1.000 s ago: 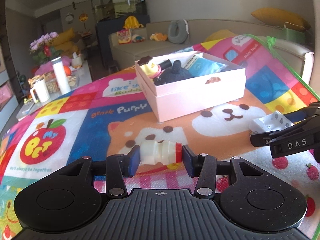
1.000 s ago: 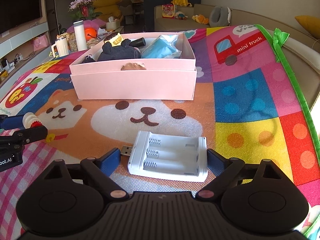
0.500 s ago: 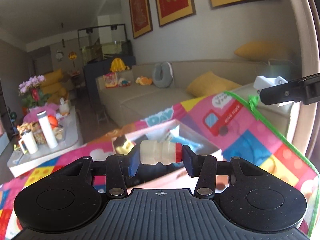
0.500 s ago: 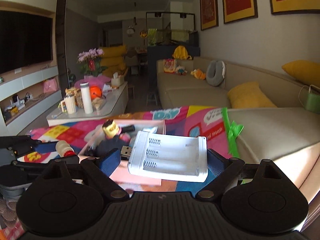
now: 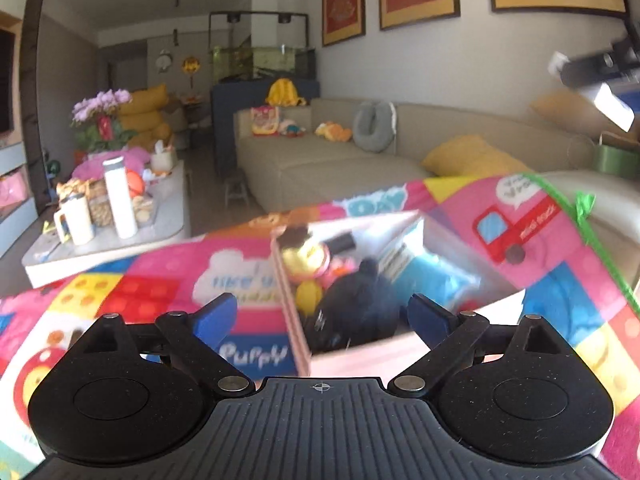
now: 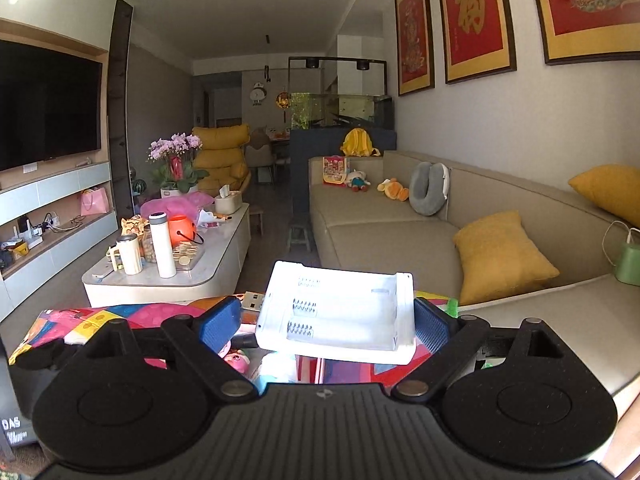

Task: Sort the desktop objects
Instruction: 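Drop the bottle into the box with the left tool while the right tool drops the charger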

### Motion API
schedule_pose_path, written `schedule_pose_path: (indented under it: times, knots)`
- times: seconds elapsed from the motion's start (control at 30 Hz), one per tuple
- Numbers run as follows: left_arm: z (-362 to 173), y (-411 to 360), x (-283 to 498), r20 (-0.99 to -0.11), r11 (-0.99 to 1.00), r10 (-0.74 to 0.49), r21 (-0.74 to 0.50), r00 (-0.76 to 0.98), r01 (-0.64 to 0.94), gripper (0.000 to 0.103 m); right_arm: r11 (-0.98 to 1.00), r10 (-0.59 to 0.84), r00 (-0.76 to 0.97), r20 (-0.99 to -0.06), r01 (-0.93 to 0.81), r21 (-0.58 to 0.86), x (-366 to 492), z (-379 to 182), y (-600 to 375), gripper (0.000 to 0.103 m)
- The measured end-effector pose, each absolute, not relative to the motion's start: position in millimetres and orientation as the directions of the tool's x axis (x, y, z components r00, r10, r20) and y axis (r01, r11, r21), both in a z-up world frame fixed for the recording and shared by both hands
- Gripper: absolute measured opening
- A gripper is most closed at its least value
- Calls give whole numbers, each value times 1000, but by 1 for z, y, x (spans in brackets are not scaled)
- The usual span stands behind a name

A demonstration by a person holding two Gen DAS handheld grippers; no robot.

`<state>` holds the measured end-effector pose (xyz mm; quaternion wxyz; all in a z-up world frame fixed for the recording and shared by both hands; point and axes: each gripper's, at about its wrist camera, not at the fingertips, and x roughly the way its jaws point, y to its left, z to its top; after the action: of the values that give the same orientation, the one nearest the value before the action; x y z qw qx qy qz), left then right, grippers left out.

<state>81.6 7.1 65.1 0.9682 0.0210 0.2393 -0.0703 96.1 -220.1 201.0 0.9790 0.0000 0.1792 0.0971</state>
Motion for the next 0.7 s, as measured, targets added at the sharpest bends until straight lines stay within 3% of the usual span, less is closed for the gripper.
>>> schedule_pose_path:
  times: [0.23, 0.5, 0.7]
  knots:
    - [21, 25, 52, -582, 981, -187, -62, 791, 186, 101, 964, 262, 874, -408, -259, 63, 148, 201, -171, 91]
    - [15, 29, 42, -553, 966, -257, -122, 793, 228, 103, 961, 230, 822, -521, -276, -10, 226, 168, -100, 93]
    - [15, 37, 40, -545, 964, -264, -147, 796, 219, 103, 970, 202, 788, -582, -242, 8, 239, 138, -101, 98]
